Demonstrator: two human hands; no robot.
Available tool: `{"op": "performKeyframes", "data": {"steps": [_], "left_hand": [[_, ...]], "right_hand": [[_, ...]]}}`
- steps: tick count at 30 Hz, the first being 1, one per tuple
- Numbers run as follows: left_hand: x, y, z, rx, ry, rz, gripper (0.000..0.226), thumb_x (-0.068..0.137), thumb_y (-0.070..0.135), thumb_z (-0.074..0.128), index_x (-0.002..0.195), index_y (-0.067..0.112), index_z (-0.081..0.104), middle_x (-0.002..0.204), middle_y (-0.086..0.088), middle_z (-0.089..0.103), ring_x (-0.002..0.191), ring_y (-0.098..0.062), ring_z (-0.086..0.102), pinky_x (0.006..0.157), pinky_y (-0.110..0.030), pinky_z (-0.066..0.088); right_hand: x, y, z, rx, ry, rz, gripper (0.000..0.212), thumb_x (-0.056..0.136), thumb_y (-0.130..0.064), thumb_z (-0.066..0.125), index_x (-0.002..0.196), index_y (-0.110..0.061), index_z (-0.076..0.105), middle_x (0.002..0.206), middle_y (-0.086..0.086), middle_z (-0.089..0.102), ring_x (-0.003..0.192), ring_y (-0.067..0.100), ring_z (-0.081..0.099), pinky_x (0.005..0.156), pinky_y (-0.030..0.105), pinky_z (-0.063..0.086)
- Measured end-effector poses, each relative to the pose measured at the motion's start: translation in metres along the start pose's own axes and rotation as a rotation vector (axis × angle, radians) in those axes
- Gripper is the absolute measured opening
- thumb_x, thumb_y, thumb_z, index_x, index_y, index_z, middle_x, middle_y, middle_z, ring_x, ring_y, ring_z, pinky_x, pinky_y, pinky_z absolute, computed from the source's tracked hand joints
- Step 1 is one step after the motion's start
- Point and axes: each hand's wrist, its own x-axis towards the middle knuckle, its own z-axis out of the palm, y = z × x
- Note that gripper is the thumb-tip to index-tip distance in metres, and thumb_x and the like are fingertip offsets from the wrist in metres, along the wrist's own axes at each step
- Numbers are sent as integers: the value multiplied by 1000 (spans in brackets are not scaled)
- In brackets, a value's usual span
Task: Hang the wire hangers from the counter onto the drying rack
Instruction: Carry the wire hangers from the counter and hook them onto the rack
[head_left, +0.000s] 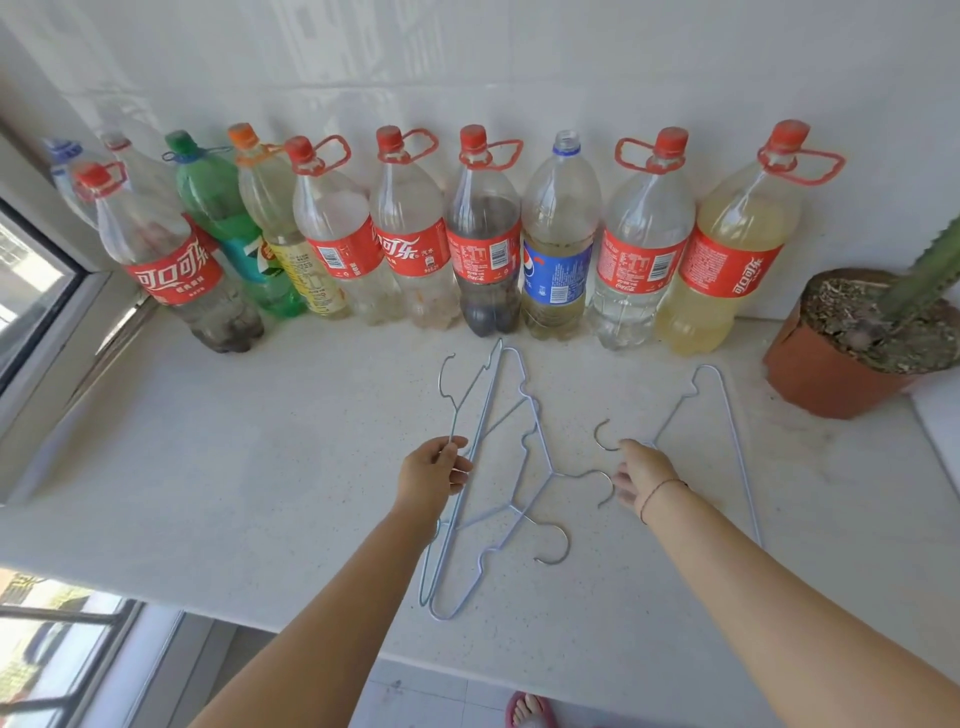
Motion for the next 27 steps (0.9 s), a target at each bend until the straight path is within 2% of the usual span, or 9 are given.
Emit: {"op": "performKeyframes", "data": {"steps": [4,5,8,12,17,19,22,25,27], "left_hand": [[0,0,2,-19,-11,-6,25,99,11,40,101,8,65,75,-8,63,65,-18,55,65,-28,48],[-1,-1,2,-24,-13,-7,26,99,11,40,102,8,65,75,-8,63,66,-19,56,66,-29,48],[-1,-1,1,-51,-5,-6,26,100,11,38,103,9,64,75,-7,63,67,-18,56,68,-30,49],[-1,-1,-1,-75,13,-16,26,100,12,38,103,10,64,75,-7,63,68,-19,56,70,-30,50],[0,-3,1,-76,3,-23,27,100,13,39,102,11,65,75,-7,63,68,-18,56,73,-33,51],[0,-4,2,-77,-2,-20,27,100,13,39,102,11,66,76,-7,63,68,-18,56,72,-32,51],[-1,-4,4,-88,-14,-13,26,100,12,39,101,12,66,75,-6,63,67,-17,56,70,-31,50],[-2,-4,5,-89,-44,-25,28,100,13,38,103,9,66,77,-7,63,68,-18,57,70,-30,49],[-2,-3,7,-73,-76,-53,30,101,16,37,105,8,65,83,-7,65,74,-18,58,71,-28,48]], "right_hand": [[5,1,3,40,-13,61,26,92,-23,43,67,-16,37,64,3,33,52,16,30,62,26,36],[7,1,4,5,-5,46,27,92,-23,43,67,-15,38,64,3,34,53,16,31,63,26,36],[11,-1,6,-242,22,-50,22,90,-18,43,71,-9,40,65,5,36,62,20,35,54,27,26],[16,3,11,-348,27,-53,14,89,-18,44,84,-5,44,80,11,46,67,21,40,53,27,26],[22,2,8,-231,18,23,16,91,-24,46,87,-8,46,67,6,41,61,19,40,71,30,36],[20,3,3,-196,-25,50,21,92,-24,44,77,-10,46,64,5,39,55,16,36,62,26,36],[19,4,-5,-101,-110,83,31,94,-28,42,66,-15,46,60,3,41,48,13,28,49,21,24],[11,-3,-13,-5,-249,94,38,97,-39,36,82,-12,59,57,3,64,49,10,36,45,21,24],[1,-10,-15,114,-403,90,45,97,-45,33,93,-10,62,64,2,68,59,11,46,51,21,30]]}}
